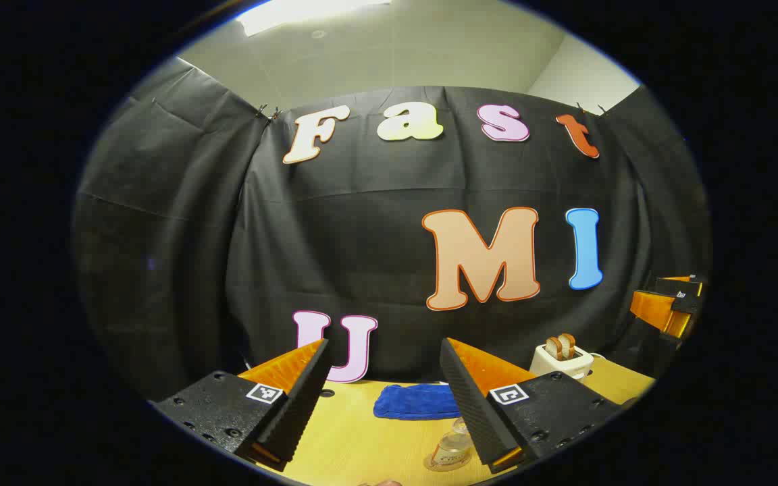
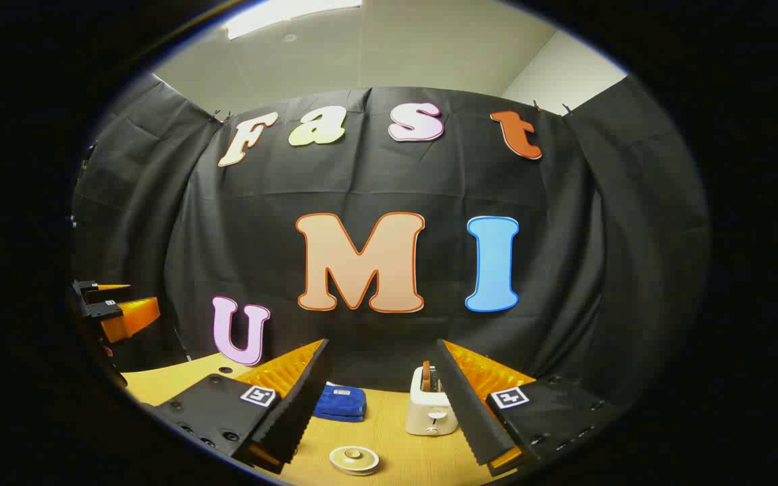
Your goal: Open the teacup lid with one hand, grasp the water bottle and pour water into the teacup with the other hand; after pouring, place the water bottle on the coaster and then close the teacup lid.
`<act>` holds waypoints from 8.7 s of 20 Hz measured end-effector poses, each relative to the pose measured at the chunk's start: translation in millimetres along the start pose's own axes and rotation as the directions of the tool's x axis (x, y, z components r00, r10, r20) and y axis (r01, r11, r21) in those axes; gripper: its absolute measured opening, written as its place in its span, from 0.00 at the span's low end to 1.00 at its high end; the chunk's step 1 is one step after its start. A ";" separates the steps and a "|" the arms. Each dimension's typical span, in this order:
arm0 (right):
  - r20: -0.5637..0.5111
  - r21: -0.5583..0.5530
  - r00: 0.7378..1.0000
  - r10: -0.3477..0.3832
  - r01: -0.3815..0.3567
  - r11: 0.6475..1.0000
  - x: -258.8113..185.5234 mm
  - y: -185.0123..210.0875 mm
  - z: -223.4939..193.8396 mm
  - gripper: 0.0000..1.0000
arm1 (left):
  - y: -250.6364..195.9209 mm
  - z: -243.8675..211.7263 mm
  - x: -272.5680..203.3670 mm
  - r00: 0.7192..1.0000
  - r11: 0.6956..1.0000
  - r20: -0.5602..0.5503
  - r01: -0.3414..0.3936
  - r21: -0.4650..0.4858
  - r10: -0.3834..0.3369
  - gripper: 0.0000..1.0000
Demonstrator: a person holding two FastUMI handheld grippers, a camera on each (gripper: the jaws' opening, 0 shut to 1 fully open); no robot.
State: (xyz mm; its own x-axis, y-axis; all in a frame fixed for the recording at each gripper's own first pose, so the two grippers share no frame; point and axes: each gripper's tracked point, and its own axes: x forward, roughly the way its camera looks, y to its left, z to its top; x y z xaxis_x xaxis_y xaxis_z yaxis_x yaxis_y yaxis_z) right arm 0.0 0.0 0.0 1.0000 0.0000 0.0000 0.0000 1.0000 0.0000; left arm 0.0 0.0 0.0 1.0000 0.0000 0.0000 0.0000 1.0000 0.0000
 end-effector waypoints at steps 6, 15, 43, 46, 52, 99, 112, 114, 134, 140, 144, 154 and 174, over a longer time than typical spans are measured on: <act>-0.002 -0.017 1.000 0.009 -0.009 1.000 4.0 -0.3 -2.4 0.99 | -2.1 -1.6 1.4 1.000 1.000 -0.006 0.000 0.006 0.000 0.92; -0.006 -0.098 1.000 -0.006 0.005 0.995 9.3 -8.0 -14.1 0.94 | 1.4 -2.6 -4.9 1.000 1.000 -0.007 -0.011 -0.014 0.010 0.92; -0.620 -0.061 0.768 0.162 -0.253 0.966 30.8 43.5 -313.9 0.92 | 75.6 6.7 -57.2 0.980 0.977 0.009 -0.197 0.076 0.197 0.95; -0.645 -0.051 0.745 0.172 -0.266 0.963 26.1 49.4 -324.9 0.83 | 80.1 4.8 -59.6 0.979 0.975 0.006 -0.206 0.085 0.206 0.92; -0.667 -0.033 0.725 0.169 -0.255 0.966 26.0 53.1 -334.0 0.48 | 85.8 1.6 -62.4 0.976 0.972 -0.001 -0.219 0.091 0.220 0.95; -0.636 -0.065 0.769 -0.070 0.037 0.997 -69.4 -95.1 -229.9 0.29 | -106.2 -288.1 -16.4 0.804 0.925 -0.464 0.364 -0.109 -0.371 0.96; -0.680 -0.151 0.719 -0.146 0.058 0.987 -99.5 -117.2 -228.8 0.29 | -113.5 -332.5 3.4 0.810 0.934 -0.467 0.325 -0.148 -0.356 0.89; -0.684 -0.161 0.715 -0.145 0.046 0.986 -102.0 -112.3 -229.8 0.30 | -111.1 -334.2 5.8 0.813 0.935 -0.462 0.322 -0.150 -0.354 0.82; -0.662 -0.066 0.746 -0.067 0.031 0.997 -101.2 -101.0 -249.2 0.30 | -106.5 -317.3 14.7 0.770 0.830 -0.561 0.503 0.242 -0.304 0.68; -0.656 0.017 0.754 -0.029 0.053 0.998 -106.3 -106.8 -253.8 0.29 | -114.0 -320.8 13.3 0.748 0.726 -0.614 0.565 0.392 -0.251 0.68; -0.661 0.059 0.750 0.016 0.030 0.998 -110.5 -103.1 -258.6 0.29 | -121.0 -325.7 14.9 0.741 0.650 -0.632 0.598 0.469 -0.226 0.68; -0.665 0.062 0.746 0.043 -0.002 0.998 -112.4 -114.3 -262.4 0.29 | -131.6 -331.1 28.3 0.735 0.403 -0.660 0.658 0.637 -0.157 0.68; -0.681 0.075 0.731 0.039 0.017 0.997 -123.3 -134.9 -278.7 0.29 | -136.0 -316.1 54.9 0.766 -0.139 -0.641 0.631 0.764 -0.048 0.69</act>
State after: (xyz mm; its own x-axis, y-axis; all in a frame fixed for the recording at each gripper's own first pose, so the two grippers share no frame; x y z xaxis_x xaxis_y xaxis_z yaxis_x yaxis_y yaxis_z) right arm -123.3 -134.9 -278.7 0.7314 0.0392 -0.6808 0.0165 0.9970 0.0751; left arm 54.9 -136.0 -316.1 0.7659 -0.0477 -0.6412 0.6305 -0.1391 0.7636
